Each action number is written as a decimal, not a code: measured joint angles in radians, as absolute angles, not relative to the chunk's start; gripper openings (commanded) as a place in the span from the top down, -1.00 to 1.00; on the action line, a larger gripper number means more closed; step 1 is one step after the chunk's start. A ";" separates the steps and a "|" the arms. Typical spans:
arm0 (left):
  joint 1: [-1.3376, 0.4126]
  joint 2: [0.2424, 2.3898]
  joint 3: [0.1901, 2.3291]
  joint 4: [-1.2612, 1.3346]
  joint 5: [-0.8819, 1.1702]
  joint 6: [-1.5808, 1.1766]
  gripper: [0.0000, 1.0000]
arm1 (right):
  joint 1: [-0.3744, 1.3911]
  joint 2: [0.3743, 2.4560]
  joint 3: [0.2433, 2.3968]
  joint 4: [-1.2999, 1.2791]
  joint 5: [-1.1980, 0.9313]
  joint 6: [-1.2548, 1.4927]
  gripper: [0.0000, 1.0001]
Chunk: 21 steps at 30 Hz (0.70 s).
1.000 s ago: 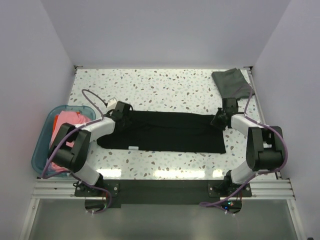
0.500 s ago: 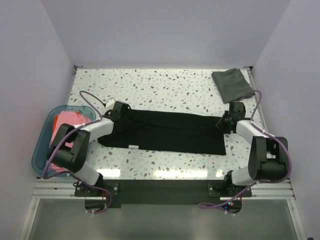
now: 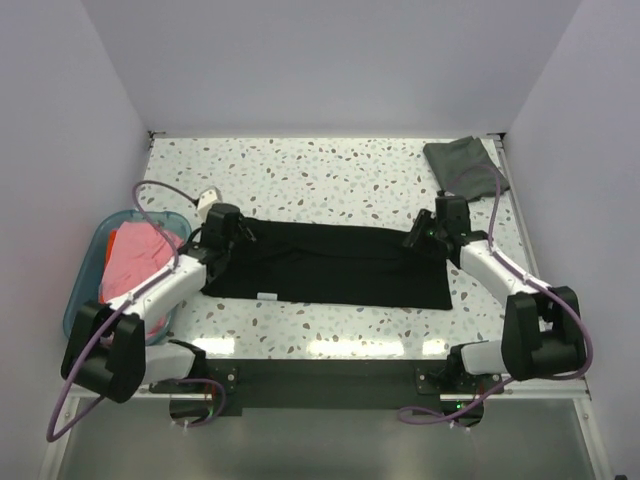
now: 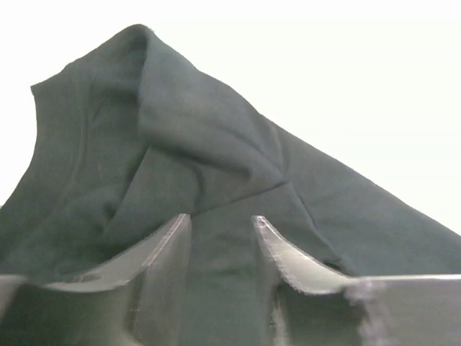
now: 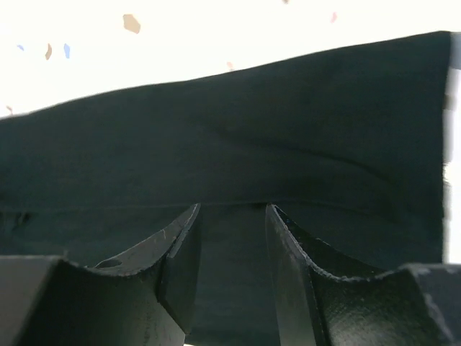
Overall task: Fold and stack the t-shirts
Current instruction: Fold the tshirt
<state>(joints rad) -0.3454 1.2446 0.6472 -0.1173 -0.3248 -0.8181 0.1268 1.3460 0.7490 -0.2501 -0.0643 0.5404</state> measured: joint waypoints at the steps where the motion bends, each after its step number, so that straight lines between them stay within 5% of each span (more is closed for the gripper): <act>1: -0.343 1.259 0.668 -0.118 -0.323 -0.800 -0.04 | 0.149 1.359 0.760 -0.249 -0.065 0.537 0.12; 9: -0.334 1.547 0.957 -0.153 -0.301 -0.655 -0.15 | 0.207 1.438 0.786 -0.247 -0.071 0.515 0.12; 21: -0.322 1.681 0.997 -0.262 -0.365 -0.649 0.17 | 0.254 1.459 0.802 -0.239 -0.070 0.496 0.12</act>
